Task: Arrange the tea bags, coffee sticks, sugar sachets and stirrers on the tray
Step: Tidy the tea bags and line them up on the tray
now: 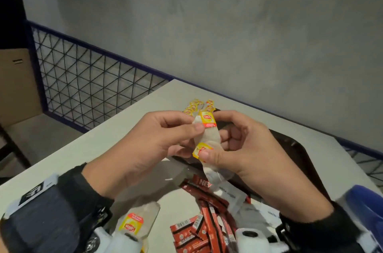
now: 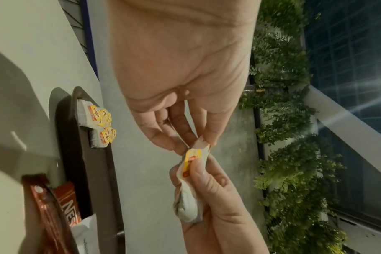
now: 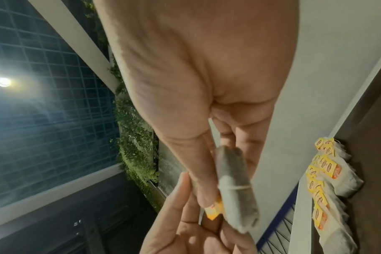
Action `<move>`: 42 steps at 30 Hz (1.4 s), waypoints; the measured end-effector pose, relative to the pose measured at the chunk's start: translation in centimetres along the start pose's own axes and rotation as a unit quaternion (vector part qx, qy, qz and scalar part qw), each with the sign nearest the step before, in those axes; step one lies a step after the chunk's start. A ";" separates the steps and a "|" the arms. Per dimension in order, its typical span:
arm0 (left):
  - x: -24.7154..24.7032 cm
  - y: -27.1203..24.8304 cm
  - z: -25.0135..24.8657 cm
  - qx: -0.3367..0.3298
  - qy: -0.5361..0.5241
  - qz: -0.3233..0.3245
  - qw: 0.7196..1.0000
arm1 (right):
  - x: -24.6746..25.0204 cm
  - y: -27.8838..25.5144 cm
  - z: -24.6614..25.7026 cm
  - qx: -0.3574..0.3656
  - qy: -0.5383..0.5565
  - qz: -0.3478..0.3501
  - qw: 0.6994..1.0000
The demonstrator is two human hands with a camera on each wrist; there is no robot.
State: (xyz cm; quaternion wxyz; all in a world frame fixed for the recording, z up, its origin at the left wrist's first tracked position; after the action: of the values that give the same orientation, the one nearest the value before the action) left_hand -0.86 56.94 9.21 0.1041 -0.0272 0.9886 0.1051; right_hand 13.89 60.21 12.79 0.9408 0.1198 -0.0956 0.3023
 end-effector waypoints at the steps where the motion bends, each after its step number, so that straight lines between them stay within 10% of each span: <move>1: 0.2 0.1 0.0 -0.002 -0.005 -0.010 1.000 | 0.0 0.0 0.0 -0.003 -0.002 0.000 1.000; 9: 2.1 0.5 0.1 0.018 -0.040 -0.067 0.997 | 0.0 -0.3 -0.7 -0.071 0.032 0.068 0.995; 20: 1.2 0.3 0.8 0.019 0.005 -0.019 1.000 | 2.1 0.5 -0.9 -0.115 0.352 -0.001 0.929; 42: 0.2 0.0 0.3 -0.015 0.065 0.029 0.997 | 1.2 0.3 -0.3 0.026 0.139 -0.090 0.986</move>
State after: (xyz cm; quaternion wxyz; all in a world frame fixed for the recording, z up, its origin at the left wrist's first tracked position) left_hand -0.96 56.96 8.90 0.0359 -0.0068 0.9920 0.1212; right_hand 14.63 61.19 12.90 0.9650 0.1091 0.0552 0.2320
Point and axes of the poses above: each hand's wrist, its own y-axis towards the middle knuckle, its own x-axis out of the back of the hand, z = x × y, the point moved 7 cm from there along y, towards the middle knuckle, and after that the axes turned 5 degrees about y, right-handed, at the moved point
